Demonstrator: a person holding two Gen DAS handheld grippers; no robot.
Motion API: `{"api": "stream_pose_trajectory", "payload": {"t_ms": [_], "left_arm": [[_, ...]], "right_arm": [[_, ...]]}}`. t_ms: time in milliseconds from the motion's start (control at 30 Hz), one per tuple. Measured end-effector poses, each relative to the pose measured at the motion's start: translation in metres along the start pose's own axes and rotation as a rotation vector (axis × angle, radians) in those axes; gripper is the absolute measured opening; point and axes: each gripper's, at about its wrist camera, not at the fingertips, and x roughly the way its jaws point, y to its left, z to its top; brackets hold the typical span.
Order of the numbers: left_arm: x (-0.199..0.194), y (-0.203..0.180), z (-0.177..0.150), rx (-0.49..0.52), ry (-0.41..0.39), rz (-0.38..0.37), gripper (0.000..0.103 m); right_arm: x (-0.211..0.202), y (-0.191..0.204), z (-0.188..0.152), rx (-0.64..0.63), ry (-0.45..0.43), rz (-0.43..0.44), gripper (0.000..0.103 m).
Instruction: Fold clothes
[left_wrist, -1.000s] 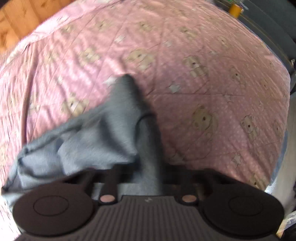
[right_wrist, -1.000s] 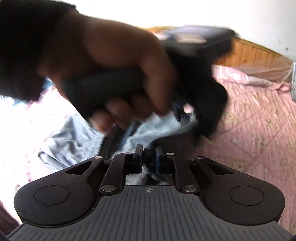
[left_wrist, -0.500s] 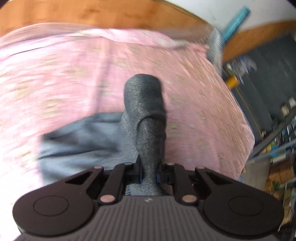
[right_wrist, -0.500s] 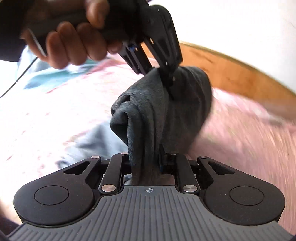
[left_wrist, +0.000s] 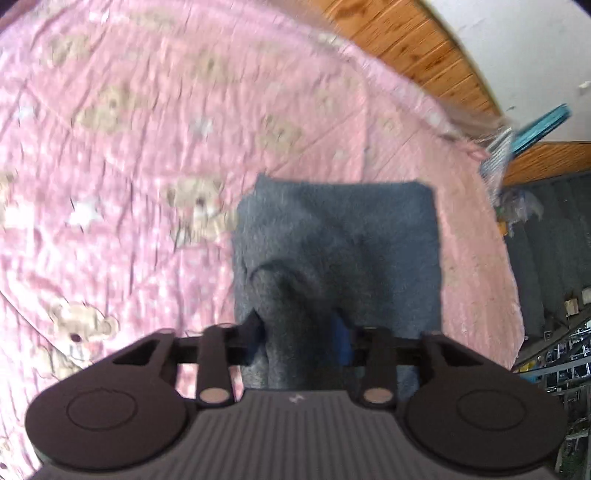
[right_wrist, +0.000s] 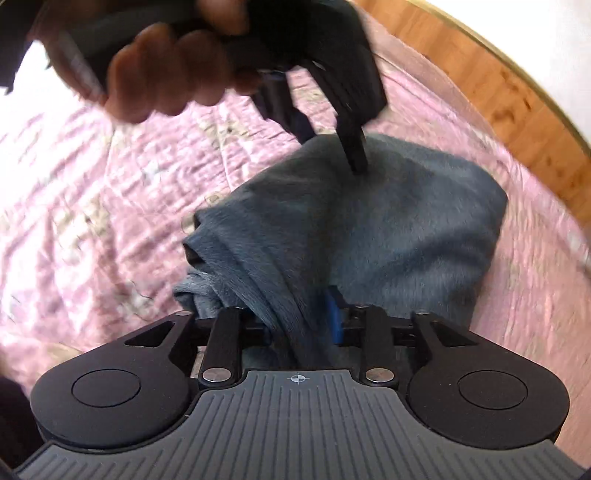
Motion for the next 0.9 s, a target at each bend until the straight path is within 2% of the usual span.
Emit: {"api": "stream_pose_trajectory", "payload": {"t_ms": [33,67,100,133,167,200,233,300,367,433,467,500,567,600,633,667,733,767,800,867,900], "left_arm": [[-0.004,-0.002,0.001,0.01,-0.027,-0.01,0.06],[-0.003,-0.002,0.004,0.014,-0.034,-0.022,0.059],[0.0,-0.004,0.008,0.018,-0.03,-0.04,0.056],[0.003,-0.007,0.011,0.029,-0.024,-0.061,0.051],[0.004,-0.012,0.013,0.049,-0.025,-0.079,0.031],[0.003,-0.018,0.014,0.084,-0.038,-0.095,0.019],[0.001,-0.024,0.014,0.11,-0.058,-0.113,0.017],[0.0,-0.028,0.015,0.114,-0.086,-0.126,0.019],[0.011,-0.021,0.015,0.097,-0.047,-0.071,0.02],[0.014,-0.01,0.009,0.065,-0.006,-0.01,0.027],[0.01,-0.004,0.004,0.044,0.006,0.031,0.036],[0.004,0.0,-0.002,0.025,0.005,0.063,0.049],[-0.013,0.005,-0.016,-0.006,-0.034,0.091,0.063],[-0.015,0.007,-0.023,-0.032,-0.036,0.076,0.068],[-0.01,0.007,-0.028,-0.058,-0.01,0.048,0.068],[0.001,0.005,-0.032,-0.066,0.029,0.034,0.067],[0.022,-0.005,-0.039,-0.04,0.077,0.07,0.059],[0.027,-0.011,-0.041,-0.034,0.064,0.103,0.051],[0.026,-0.018,-0.041,-0.041,0.051,0.118,0.036],[0.019,-0.034,-0.044,-0.085,0.032,0.1,0.026],[0.014,-0.047,-0.048,-0.091,0.021,0.07,0.026]], "right_arm": [[-0.011,-0.013,-0.004,0.084,-0.014,0.051,0.041],[-0.023,-0.027,-0.009,0.176,-0.043,0.101,0.048],[-0.035,-0.04,-0.015,0.272,-0.076,0.139,0.056],[-0.049,-0.055,-0.021,0.376,-0.12,0.147,0.059],[-0.059,-0.075,-0.027,0.482,-0.16,0.134,0.065],[-0.065,-0.096,-0.033,0.579,-0.19,0.108,0.07],[-0.067,-0.114,-0.04,0.658,-0.206,0.087,0.072],[-0.051,-0.137,-0.052,0.746,-0.177,0.079,0.074],[-0.018,-0.148,-0.064,0.779,-0.09,0.141,0.073],[0.001,-0.146,-0.075,0.797,-0.029,0.197,0.073],[0.003,-0.145,-0.08,0.816,-0.029,0.229,0.075],[0.006,-0.148,-0.084,0.839,-0.035,0.25,0.08],[0.011,-0.155,-0.091,0.884,-0.038,0.305,0.081],[0.015,-0.158,-0.094,0.908,-0.04,0.34,0.079],[0.016,-0.157,-0.098,0.933,-0.044,0.388,0.074],[0.016,-0.153,-0.101,0.943,-0.041,0.423,0.056],[0.018,-0.156,-0.094,0.902,-0.029,0.431,0.043],[0.011,-0.168,-0.085,0.838,-0.03,0.42,0.036],[0.004,-0.179,-0.075,0.775,-0.031,0.409,0.032],[-0.009,-0.202,-0.055,0.648,-0.032,0.386,0.031],[-0.016,-0.214,-0.045,0.584,-0.033,0.374,0.031]]}}
